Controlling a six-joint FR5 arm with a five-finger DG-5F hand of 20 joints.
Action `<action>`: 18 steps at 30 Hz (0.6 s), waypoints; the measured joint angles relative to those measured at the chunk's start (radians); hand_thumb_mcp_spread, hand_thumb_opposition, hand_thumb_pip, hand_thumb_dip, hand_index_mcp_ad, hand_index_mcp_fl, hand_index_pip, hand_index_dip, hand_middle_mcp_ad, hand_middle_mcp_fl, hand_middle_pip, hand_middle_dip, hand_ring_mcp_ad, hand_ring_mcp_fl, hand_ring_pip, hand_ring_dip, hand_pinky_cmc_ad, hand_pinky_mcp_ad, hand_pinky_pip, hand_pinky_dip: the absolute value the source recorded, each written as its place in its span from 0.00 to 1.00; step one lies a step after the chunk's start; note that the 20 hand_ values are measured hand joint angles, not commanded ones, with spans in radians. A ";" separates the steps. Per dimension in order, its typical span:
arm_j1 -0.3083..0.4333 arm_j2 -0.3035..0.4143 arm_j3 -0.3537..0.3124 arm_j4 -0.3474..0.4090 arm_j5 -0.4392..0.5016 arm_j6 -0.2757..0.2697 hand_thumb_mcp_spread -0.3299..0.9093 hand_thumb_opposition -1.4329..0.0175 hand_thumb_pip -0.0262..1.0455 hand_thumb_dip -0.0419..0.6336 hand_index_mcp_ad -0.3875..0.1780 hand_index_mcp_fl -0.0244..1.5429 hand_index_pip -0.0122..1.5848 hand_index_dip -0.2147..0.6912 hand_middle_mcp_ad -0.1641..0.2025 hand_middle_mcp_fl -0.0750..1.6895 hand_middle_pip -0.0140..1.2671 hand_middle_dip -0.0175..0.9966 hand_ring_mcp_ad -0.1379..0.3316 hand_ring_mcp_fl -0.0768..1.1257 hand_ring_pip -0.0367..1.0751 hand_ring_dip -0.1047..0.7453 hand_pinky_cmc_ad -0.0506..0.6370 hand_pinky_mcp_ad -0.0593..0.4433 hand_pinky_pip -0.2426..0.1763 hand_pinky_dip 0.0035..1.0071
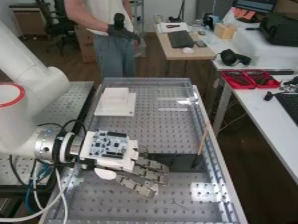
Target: Grab the bearing and place it in the white container
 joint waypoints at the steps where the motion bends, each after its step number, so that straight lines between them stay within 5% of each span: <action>1: 0.000 0.000 0.000 0.000 0.000 0.000 0.64 0.36 0.60 0.67 0.43 0.19 0.79 0.47 0.67 0.10 0.11 0.22 0.57 0.06 0.12 0.22 0.57 0.67 0.47 0.18; 16: 0.000 -0.001 0.000 0.014 -0.001 0.010 0.66 0.32 0.56 0.62 0.42 0.24 0.83 0.47 0.68 0.12 0.11 0.22 0.57 0.07 0.12 0.22 0.57 0.68 0.52 0.18; 18: 0.000 0.004 0.001 0.014 -0.004 0.009 0.66 0.29 0.49 0.60 0.42 0.29 0.85 0.47 0.68 0.12 0.11 0.22 0.57 0.07 0.12 0.22 0.57 0.67 0.51 0.18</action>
